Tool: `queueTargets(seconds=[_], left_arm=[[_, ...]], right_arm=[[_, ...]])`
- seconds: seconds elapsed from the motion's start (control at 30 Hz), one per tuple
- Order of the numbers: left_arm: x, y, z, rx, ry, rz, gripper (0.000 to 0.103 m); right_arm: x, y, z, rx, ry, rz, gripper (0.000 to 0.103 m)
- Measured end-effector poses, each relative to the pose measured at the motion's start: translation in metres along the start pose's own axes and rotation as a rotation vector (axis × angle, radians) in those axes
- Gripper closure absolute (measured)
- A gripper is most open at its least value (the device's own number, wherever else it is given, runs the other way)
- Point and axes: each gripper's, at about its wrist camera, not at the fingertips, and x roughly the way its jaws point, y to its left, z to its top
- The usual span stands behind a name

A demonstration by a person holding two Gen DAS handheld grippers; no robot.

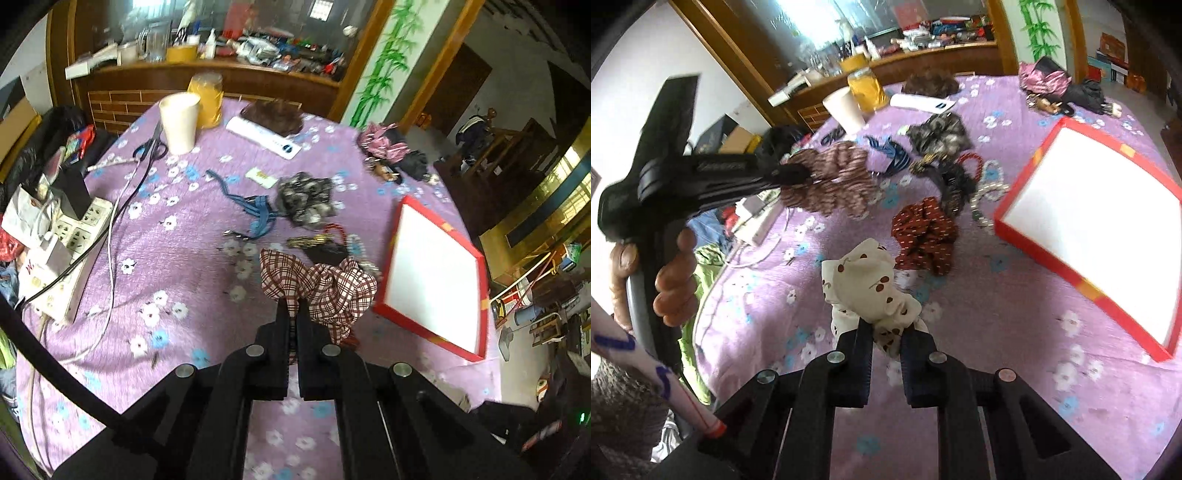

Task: Organize jewelry
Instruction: 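Carry both scrunchies into the red-rimmed white box and open both grippers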

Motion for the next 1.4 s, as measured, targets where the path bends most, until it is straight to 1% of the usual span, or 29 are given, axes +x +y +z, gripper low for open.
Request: queueTargets(seconds=[0.1,0.17,0.3,0.4,0.47,0.6,0.77,0.83,1.03,1.1,1.17,1.2,1.23,1.27,1.3,1.33,1.37,1.4], left_arm=[[-0.010,-0.029,-0.008,0.022,-0.017,-0.009,0.101],[-0.012,-0.045,-0.012,0.036,-0.018,-0.009,0.101],[0.001,-0.086,-0.019,0.073,-0.001,-0.017,0.101],[0.022,-0.120,-0.022,0.119,0.022,-0.019,0.101],[0.039,-0.136,-0.023,0.141,0.037,-0.022,0.101],[0.080,-0.163,-0.023,0.169,0.076,0.002,0.101],[0.118,-0.177,-0.019,0.210,0.095,0.105,0.101],[0.133,-0.177,-0.017,0.216,0.111,0.138,0.101],[0.160,-0.171,-0.014,0.208,0.146,0.191,0.100],[0.163,-0.169,-0.014,0.203,0.150,0.199,0.100],[0.165,-0.167,-0.014,0.200,0.151,0.202,0.100],[0.165,-0.167,-0.014,0.200,0.148,0.202,0.098],[0.165,-0.166,-0.014,0.200,0.146,0.199,0.093],[0.164,-0.166,-0.014,0.199,0.145,0.195,0.086],[0.163,-0.167,-0.014,0.196,0.144,0.189,0.082],[0.161,-0.166,-0.014,0.187,0.142,0.177,0.074],[0.160,-0.166,-0.014,0.180,0.141,0.168,0.069],[0.158,-0.165,-0.014,0.172,0.140,0.156,0.068]], right_arm=[[-0.023,-0.019,-0.002,0.009,-0.033,-0.021,0.089],[-0.037,-0.040,-0.003,0.035,-0.052,-0.042,0.089],[-0.057,-0.083,-0.003,0.095,-0.080,-0.091,0.089],[-0.067,-0.112,-0.003,0.126,-0.094,-0.142,0.089],[-0.070,-0.134,0.000,0.149,-0.095,-0.171,0.089],[-0.069,-0.168,0.001,0.202,-0.085,-0.188,0.089],[-0.057,-0.193,-0.003,0.207,-0.055,-0.244,0.090],[-0.052,-0.202,-0.005,0.213,-0.043,-0.247,0.089],[-0.041,-0.221,-0.006,0.216,-0.023,-0.305,0.089],[-0.037,-0.225,-0.004,0.219,-0.016,-0.320,0.089],[-0.036,-0.227,-0.004,0.217,-0.011,-0.330,0.086],[-0.035,-0.228,-0.004,0.213,-0.013,-0.341,0.086],[-0.035,-0.228,-0.003,0.212,-0.015,-0.346,0.081],[-0.036,-0.228,-0.003,0.213,-0.016,-0.348,0.074],[-0.037,-0.228,-0.003,0.214,-0.020,-0.351,0.070],[-0.038,-0.228,-0.002,0.214,-0.025,-0.356,0.064],[-0.039,-0.226,-0.002,0.212,-0.032,-0.362,0.059],[-0.041,-0.225,-0.001,0.212,-0.037,-0.365,0.055]])
